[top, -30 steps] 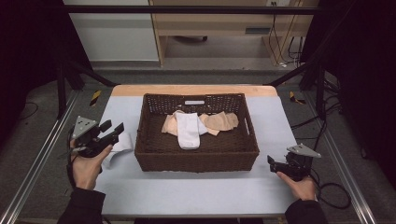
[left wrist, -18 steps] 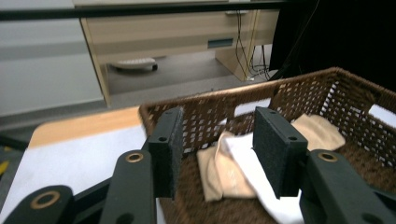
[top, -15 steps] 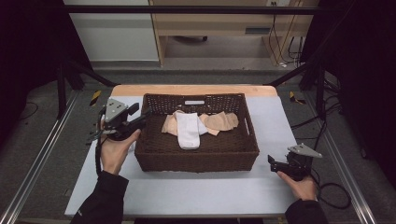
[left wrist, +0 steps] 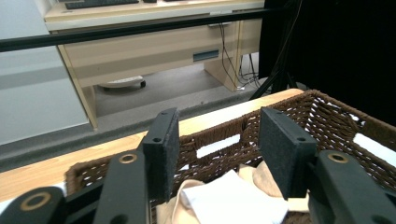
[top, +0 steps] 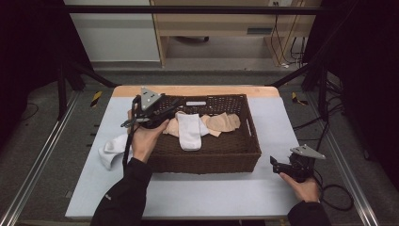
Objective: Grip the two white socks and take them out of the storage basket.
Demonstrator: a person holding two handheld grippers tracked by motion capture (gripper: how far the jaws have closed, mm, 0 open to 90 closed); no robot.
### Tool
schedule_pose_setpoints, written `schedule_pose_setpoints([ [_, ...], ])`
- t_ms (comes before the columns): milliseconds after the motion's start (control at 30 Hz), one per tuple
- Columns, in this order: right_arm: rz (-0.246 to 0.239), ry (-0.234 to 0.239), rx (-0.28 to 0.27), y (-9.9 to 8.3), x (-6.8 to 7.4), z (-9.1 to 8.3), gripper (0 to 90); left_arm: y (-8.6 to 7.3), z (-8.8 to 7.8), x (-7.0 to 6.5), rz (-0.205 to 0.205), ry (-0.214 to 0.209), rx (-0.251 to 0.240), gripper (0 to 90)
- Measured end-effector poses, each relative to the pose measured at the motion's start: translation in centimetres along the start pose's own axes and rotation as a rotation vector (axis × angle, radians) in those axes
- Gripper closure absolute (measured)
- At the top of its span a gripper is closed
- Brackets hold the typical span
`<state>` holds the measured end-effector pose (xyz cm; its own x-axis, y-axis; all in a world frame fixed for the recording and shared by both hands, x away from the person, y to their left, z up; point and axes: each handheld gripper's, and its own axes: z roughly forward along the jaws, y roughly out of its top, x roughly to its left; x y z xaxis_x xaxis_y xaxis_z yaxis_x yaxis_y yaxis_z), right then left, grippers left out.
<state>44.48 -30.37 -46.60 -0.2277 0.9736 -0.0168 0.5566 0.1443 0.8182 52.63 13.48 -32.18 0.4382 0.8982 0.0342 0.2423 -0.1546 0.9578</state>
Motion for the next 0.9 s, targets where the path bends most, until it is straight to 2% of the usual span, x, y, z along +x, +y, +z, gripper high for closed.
schedule_pose_setpoints([
  [100, 0.001, 0.002, 0.002, 0.0, 0.0, 0.0, 8.6, -0.2, 2.1, -0.7, 0.010, -0.023, 0.018, 46.3],
  [133, 0.001, 0.002, 0.002, 0.0, 0.0, 0.0, 8.6, -0.2, 2.1, -0.7, 0.010, -0.023, 0.018, 45.7],
  [200, 0.000, 0.002, 0.002, 0.0, 0.0, 0.0, 8.6, -0.5, 3.3, -1.0, 0.026, -0.016, 0.028, 44.2],
  [300, 0.000, 0.003, 0.002, 0.0, 0.0, 0.0, 8.6, -1.3, 5.2, -1.1, 0.018, -0.027, 0.054, 42.0],
  [333, 0.000, 0.003, 0.002, 0.0, 0.0, 0.0, 8.6, -1.3, 5.2, -1.1, 0.018, -0.027, 0.054, 41.8],
  [367, 0.001, 0.004, 0.002, 0.0, 0.0, 0.0, 8.6, -1.7, 5.9, -1.1, 0.025, -0.017, 0.084, 41.8],
  [433, 0.000, 0.006, 0.003, 0.0, 0.0, 0.0, 8.6, -2.2, 6.6, -1.0, 0.034, -0.011, 0.110, 41.4],
  [567, 0.001, 0.009, 0.003, 0.0, 0.1, 0.1, 8.6, -3.4, 8.5, -1.0, 0.017, 0.010, 0.160, 39.6],
  [667, 0.002, 0.009, 0.003, 0.0, 0.0, 0.1, 8.6, -4.0, 9.2, -1.0, 0.011, 0.007, 0.184, 39.3],
  [700, 0.002, 0.007, 0.003, 0.0, 0.0, 0.1, 8.6, -4.4, 9.8, -1.0, 0.022, 0.013, 0.212, 38.7],
  [733, 0.002, 0.007, 0.003, 0.0, 0.0, 0.1, 8.6, -4.4, 9.8, -1.0, 0.022, 0.013, 0.212, 38.4],
  [833, 0.003, 0.009, 0.003, 0.0, 0.0, 0.1, 8.6, -5.4, 10.9, -1.2, 0.026, 0.015, 0.253, 37.6],
  [867, 0.002, 0.010, 0.004, 0.0, 0.1, 0.1, 8.6, -5.9, 11.5, -1.4, 0.029, 0.012, 0.281, 37.2],
  [900, 0.001, 0.011, 0.004, 0.0, 0.1, 0.1, 8.6, -5.9, 11.5, -1.4, 0.029, 0.012, 0.281, 37.3],
])
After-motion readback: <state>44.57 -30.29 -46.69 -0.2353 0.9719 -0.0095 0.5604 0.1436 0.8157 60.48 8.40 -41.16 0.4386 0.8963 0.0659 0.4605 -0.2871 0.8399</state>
